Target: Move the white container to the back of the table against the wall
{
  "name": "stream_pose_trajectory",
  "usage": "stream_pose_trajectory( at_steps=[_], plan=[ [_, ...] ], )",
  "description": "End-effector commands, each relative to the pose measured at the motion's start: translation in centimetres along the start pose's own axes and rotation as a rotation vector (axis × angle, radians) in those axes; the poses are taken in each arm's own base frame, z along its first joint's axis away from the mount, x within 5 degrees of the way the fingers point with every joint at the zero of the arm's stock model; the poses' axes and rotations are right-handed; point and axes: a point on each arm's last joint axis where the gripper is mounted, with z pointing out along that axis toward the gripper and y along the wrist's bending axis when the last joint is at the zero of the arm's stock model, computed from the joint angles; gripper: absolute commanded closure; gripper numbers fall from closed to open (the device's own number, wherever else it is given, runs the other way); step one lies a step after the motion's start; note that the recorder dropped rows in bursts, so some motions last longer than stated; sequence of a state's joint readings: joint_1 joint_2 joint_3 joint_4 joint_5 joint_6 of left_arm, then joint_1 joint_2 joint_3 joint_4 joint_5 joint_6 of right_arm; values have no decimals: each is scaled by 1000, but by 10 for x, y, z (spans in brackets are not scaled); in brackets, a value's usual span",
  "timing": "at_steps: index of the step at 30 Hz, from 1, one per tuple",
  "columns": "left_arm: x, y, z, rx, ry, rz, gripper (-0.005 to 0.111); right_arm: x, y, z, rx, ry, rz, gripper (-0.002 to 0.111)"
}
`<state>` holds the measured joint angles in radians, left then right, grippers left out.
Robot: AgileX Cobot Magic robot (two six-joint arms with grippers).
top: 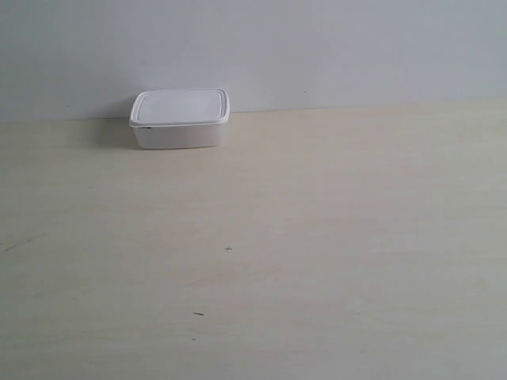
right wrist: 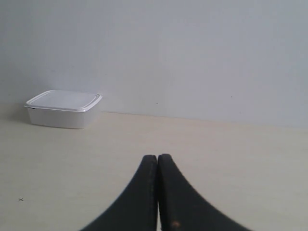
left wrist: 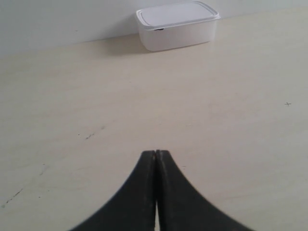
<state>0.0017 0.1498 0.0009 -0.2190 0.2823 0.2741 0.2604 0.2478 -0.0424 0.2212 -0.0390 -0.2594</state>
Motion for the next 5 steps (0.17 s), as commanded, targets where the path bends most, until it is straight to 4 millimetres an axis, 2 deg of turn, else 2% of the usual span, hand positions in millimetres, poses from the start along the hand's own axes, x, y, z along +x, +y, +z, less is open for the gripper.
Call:
stream_pose_trajectory(
  at_steps=[1, 5],
  plan=[
    [-1, 0, 0, -2, -14, 2, 107, 1, -1, 0, 8, -7, -12, 108],
    [-1, 0, 0, -2, -14, 2, 107, 1, -1, 0, 8, -7, -12, 108]
  ],
)
